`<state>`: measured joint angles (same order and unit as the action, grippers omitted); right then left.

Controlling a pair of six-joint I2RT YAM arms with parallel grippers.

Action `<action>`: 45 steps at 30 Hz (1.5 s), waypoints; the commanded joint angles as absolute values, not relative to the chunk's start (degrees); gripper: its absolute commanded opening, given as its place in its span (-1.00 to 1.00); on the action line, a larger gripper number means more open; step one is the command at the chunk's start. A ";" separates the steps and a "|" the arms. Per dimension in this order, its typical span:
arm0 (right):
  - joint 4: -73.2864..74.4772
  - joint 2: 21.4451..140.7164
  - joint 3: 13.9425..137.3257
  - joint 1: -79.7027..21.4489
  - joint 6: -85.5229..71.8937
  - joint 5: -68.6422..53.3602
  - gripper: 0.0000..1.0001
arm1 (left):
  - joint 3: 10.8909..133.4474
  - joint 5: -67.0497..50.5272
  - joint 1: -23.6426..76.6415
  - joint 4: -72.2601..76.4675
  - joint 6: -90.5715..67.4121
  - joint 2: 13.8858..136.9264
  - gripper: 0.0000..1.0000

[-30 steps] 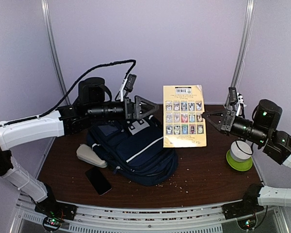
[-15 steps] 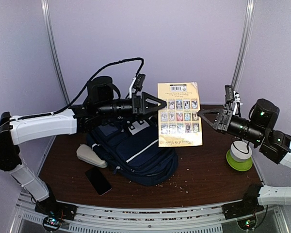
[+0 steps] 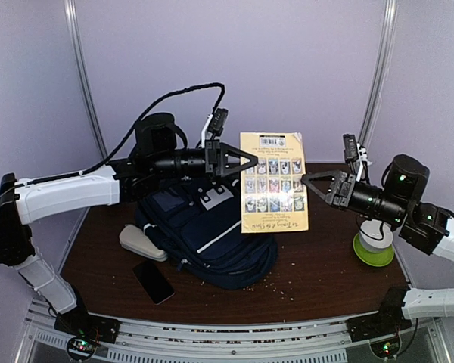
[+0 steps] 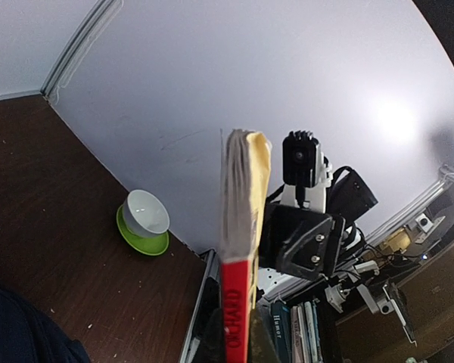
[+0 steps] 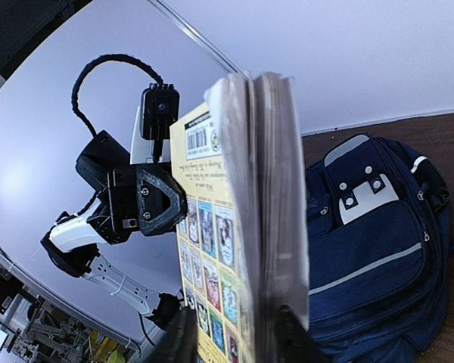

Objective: Pack the student bag
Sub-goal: Pick up the book from the center of the board.

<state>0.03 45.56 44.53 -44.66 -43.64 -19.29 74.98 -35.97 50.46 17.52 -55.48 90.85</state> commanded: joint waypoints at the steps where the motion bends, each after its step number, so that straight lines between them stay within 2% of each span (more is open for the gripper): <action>1: 0.00 45.12 47.08 -45.28 -43.06 -19.86 0.15 | 79.88 -30.06 49.59 5.61 -40.24 86.30 -1.00; 3: 0.03 44.17 47.16 -45.31 -44.19 -18.93 0.48 | 83.60 -21.75 49.99 -6.55 -28.54 84.17 -1.00; 5: 0.05 43.58 47.88 -45.18 -46.01 -18.54 0.64 | 85.57 -13.67 50.68 -14.22 -18.27 82.44 -1.00; 8: 0.15 43.88 49.51 -45.21 -49.95 -18.72 0.73 | 84.51 -0.90 53.29 -18.65 -3.68 79.85 -1.00; 10: 0.02 44.44 50.43 -45.24 -52.45 -18.72 0.75 | 81.15 11.84 57.74 -17.12 8.18 78.37 -1.00; 13: -0.01 45.35 51.40 -45.16 -55.48 -18.51 0.77 | 71.72 27.68 65.91 -6.89 27.35 77.79 -1.00; 15: 0.04 45.80 52.28 -45.09 -56.07 -18.84 0.77 | 66.95 32.71 68.06 1.01 36.86 78.09 -1.00; 20: 2.39 47.84 53.93 -45.10 -57.88 -20.81 0.76 | 58.36 40.25 70.99 23.68 57.01 79.71 -1.00; 24: 6.12 50.15 53.51 -45.17 -59.33 -20.98 0.71 | 55.06 46.22 72.34 44.37 74.39 86.77 -1.00; 28: 0.96 50.91 49.63 -45.27 -63.28 -22.47 0.70 | 52.75 45.44 73.05 63.53 88.50 93.53 -1.00; 36: -4.81 56.20 48.33 -45.34 -68.40 -25.02 0.69 | 55.78 42.91 74.66 77.75 99.87 99.71 -1.00; 45: -12.12 61.77 49.22 -45.19 -72.25 -24.60 0.68 | 55.16 42.03 75.87 79.52 102.22 99.58 -1.00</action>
<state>-5.52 60.05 48.36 -45.04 -69.67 -24.03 54.13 42.98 75.02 72.60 99.90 100.03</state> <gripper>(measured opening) 0.843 0.048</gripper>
